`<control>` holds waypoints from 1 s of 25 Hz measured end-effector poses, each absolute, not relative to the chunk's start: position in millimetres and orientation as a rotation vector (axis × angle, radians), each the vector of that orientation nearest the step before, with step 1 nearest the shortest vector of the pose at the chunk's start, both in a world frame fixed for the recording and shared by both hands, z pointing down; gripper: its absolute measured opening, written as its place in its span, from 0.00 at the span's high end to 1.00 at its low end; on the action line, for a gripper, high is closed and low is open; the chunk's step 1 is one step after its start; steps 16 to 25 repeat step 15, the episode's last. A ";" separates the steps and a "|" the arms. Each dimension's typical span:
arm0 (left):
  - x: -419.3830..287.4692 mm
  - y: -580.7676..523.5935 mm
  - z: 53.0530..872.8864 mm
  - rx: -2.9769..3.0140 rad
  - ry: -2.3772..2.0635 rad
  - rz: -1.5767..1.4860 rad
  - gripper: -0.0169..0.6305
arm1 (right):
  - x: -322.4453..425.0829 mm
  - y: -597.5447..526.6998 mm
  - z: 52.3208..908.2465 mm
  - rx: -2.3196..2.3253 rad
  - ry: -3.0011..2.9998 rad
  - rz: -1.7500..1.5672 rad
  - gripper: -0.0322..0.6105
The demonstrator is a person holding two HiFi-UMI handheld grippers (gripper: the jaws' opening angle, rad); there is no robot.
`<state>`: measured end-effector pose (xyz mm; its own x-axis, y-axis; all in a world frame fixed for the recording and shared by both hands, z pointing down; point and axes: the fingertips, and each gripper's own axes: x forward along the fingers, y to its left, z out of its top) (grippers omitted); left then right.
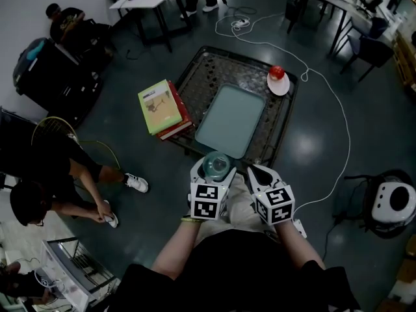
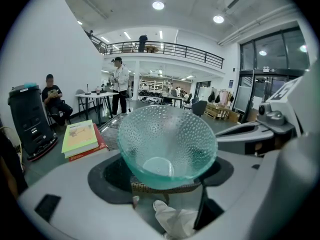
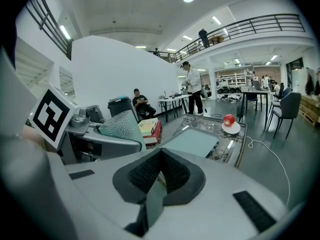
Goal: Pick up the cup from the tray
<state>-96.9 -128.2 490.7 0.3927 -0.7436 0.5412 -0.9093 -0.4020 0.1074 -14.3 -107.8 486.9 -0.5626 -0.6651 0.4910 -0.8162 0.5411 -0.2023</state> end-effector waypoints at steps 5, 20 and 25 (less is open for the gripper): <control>-95.6 -128.5 489.1 2.273 -1.434 0.593 0.40 | -12.6 -108.4 485.2 1.222 -2.432 0.587 0.94; -93.0 -132.2 491.1 2.263 -1.452 0.601 0.40 | -8.3 -110.3 485.4 1.216 -2.436 0.580 0.94; -93.0 -132.2 491.1 2.263 -1.452 0.601 0.40 | -8.3 -110.3 485.4 1.216 -2.436 0.580 0.94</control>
